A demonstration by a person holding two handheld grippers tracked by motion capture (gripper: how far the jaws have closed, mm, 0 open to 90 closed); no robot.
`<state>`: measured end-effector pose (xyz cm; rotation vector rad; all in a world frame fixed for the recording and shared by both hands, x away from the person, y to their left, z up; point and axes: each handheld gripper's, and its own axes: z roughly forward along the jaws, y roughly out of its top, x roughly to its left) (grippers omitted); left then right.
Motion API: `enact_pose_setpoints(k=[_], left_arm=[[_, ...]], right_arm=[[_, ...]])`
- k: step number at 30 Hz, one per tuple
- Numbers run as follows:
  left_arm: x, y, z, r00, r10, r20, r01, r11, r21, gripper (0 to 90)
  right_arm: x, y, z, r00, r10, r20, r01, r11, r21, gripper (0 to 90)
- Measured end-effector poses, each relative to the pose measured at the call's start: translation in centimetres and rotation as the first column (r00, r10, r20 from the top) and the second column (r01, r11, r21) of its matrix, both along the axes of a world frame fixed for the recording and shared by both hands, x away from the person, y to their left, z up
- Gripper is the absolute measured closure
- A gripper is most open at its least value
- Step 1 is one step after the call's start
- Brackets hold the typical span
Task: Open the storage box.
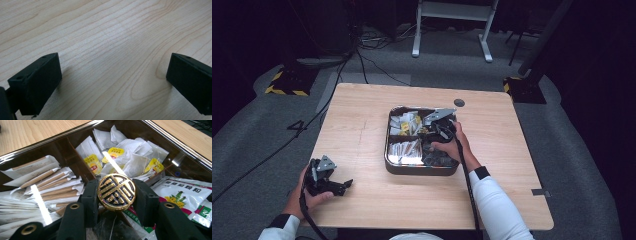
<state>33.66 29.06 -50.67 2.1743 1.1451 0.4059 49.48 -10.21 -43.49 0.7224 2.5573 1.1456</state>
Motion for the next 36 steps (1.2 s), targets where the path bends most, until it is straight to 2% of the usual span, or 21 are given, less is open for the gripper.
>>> enact_pose_setpoints(k=[22,36], left_arm=[[0.0,0.0,0.0,1.0,0.002,-0.001,-0.002,1.0,-0.002,0.2],[0.0,0.0,0.0,1.0,0.002,-0.001,-0.002,1.0,-0.002,0.2]], right_arm=[[-0.4,-1.1,1.9,1.0,-0.006,0.008,0.005,0.999,0.054,58.8],[-0.7,-1.6,2.9,0.9995,-0.014,0.029,0.012,0.998,0.068,58.8]])
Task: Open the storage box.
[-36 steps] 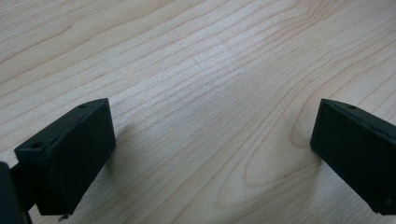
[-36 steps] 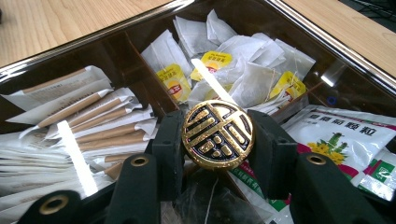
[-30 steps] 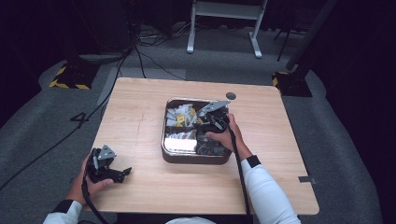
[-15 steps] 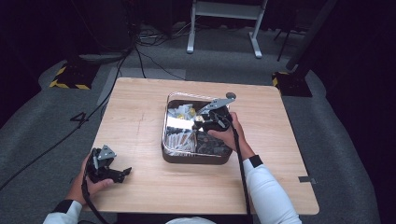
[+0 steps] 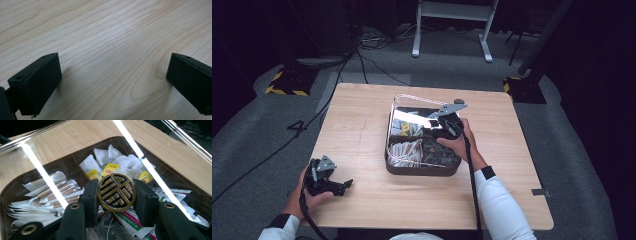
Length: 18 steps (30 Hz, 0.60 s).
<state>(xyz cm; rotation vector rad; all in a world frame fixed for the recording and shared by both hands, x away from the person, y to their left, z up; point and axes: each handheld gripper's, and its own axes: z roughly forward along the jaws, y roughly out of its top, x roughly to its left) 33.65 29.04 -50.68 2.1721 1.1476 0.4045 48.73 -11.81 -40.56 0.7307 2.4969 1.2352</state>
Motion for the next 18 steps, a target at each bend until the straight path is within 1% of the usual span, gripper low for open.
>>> enact_pose_setpoints(k=[8,18], left_arm=[[0.0,0.0,0.0,1.0,0.0,0.0,0.0,1.0,0.0,0.2],[0.0,0.0,0.0,1.0,0.001,-0.001,-0.001,1.0,0.001,0.2]], right_arm=[[-0.1,-0.4,0.5,1.0,0.0,0.005,0.0,1.0,0.013,58.8],[-0.4,-0.7,1.5,0.9999,0.004,0.016,-0.004,1.0,0.03,58.8]])
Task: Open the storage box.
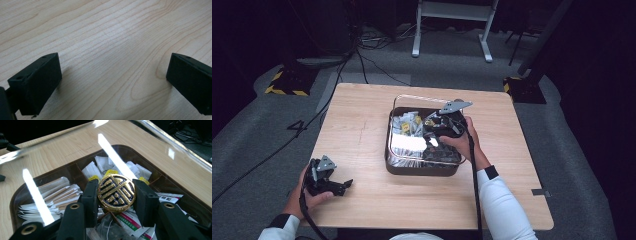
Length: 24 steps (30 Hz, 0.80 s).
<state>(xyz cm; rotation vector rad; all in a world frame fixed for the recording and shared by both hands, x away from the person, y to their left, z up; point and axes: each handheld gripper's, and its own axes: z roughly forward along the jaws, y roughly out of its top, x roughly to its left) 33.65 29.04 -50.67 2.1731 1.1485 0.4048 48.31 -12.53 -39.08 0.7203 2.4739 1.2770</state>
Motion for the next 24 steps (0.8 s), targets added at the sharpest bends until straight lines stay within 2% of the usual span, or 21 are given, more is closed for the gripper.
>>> enact_pose_setpoints(k=[14,24], left_arm=[[0.0,0.0,0.0,1.0,-0.001,0.001,0.001,1.0,-0.001,0.2],[0.0,0.0,0.0,1.0,0.0,0.0,0.0,1.0,-0.001,0.2]], right_arm=[[-0.2,-1.7,0.1,0.9998,-0.02,-0.002,0.02,0.999,-0.027,58.8],[-0.5,-3.4,0.3,0.9991,-0.042,0.008,0.042,0.999,-0.026,58.8]])
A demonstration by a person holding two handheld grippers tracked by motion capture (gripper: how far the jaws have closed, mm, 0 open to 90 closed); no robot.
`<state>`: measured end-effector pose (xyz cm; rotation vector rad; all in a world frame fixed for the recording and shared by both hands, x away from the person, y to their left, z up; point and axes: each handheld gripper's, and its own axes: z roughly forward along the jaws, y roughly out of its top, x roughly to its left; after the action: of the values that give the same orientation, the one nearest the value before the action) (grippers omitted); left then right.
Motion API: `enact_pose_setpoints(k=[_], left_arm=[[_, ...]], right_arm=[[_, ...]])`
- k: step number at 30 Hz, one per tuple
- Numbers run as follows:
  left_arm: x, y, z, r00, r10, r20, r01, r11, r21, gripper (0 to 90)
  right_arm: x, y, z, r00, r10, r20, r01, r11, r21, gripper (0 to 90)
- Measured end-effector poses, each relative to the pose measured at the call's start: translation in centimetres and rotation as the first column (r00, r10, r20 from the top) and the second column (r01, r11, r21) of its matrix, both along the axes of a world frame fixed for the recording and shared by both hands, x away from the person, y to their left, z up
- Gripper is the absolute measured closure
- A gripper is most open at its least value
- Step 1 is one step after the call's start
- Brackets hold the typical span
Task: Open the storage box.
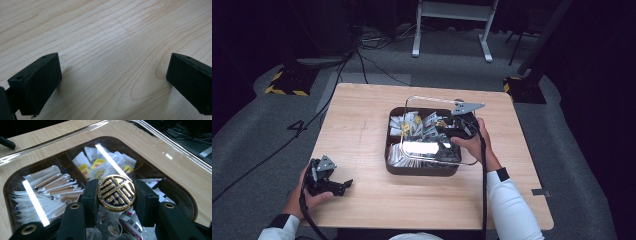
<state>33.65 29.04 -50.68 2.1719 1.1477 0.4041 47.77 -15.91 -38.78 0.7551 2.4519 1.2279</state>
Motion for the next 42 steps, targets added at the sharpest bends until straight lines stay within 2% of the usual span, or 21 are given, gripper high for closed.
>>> enact_pose_setpoints(k=[5,26,35,42], left_arm=[[0.0,0.0,0.0,1.0,0.0,0.0,0.0,1.0,0.0,0.2],[0.1,0.0,0.0,1.0,-0.003,0.002,0.003,1.0,0.004,0.1],[0.0,0.0,0.0,1.0,0.0,-0.001,0.0,1.0,0.001,0.2],[0.1,0.1,0.0,1.0,-0.009,0.003,0.009,1.0,0.004,0.1]], right_arm=[[-0.3,-1.0,0.0,1.0,0.002,0.0,-0.002,1.0,-0.007,58.8],[-0.6,-6.7,-0.6,0.9967,-0.08,-0.011,0.08,0.997,-0.016,58.8],[-0.8,-8.3,-0.8,0.9931,-0.117,-0.005,0.117,0.992,-0.038,58.8],[-0.9,-9.7,-1.1,0.9903,-0.138,-0.019,0.137,0.99,-0.039,58.8]])
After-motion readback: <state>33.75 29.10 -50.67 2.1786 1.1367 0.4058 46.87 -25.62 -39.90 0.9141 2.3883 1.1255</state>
